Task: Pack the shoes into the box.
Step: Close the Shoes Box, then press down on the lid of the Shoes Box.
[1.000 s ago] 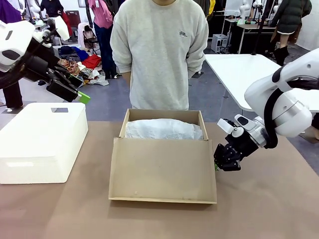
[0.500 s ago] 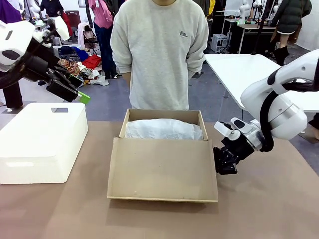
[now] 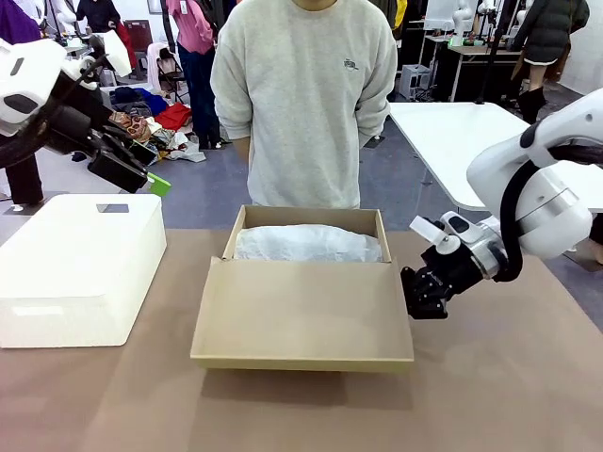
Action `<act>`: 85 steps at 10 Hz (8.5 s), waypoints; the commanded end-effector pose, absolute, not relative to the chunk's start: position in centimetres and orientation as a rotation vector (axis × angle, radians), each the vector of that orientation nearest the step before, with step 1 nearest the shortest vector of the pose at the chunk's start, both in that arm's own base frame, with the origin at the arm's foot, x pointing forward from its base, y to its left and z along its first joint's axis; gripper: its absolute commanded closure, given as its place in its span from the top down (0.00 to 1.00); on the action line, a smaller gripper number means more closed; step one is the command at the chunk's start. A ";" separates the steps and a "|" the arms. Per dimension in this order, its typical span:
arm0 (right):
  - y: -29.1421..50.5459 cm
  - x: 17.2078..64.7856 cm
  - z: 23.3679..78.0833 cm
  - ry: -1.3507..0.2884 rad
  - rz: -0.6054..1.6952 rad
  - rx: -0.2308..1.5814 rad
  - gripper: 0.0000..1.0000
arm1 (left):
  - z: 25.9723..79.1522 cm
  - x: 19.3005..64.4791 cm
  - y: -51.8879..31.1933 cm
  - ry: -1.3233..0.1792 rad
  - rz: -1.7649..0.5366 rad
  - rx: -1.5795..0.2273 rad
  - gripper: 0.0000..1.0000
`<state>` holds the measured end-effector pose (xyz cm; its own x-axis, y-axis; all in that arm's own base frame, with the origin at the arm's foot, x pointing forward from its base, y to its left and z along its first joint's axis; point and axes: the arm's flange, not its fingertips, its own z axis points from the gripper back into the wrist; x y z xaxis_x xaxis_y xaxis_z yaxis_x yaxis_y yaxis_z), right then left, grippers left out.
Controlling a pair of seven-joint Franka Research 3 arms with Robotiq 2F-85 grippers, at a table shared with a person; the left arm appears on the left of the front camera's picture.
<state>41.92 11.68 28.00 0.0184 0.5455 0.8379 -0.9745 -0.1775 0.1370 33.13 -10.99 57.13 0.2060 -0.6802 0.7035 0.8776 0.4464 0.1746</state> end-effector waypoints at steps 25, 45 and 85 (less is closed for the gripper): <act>8.5 46.8 33.0 -1.026 1.096 1.048 0.00 | 57.2 33.1 -11.0 -0.809 -1.110 -0.301 1.00; 9.1 40.7 46.8 -0.668 1.032 0.562 1.00 | 56.4 37.2 -16.6 -0.700 -0.891 -0.321 1.00; 11.1 34.9 54.5 -0.768 1.010 0.188 1.00 | 43.8 60.2 -36.8 -0.431 -0.773 -0.227 0.00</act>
<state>35.17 11.03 54.70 0.2787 0.6952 0.6626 -0.8232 0.5283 -0.2079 59.75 -36.36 43.65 0.6218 -0.6340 0.4597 0.7283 0.6840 -0.0417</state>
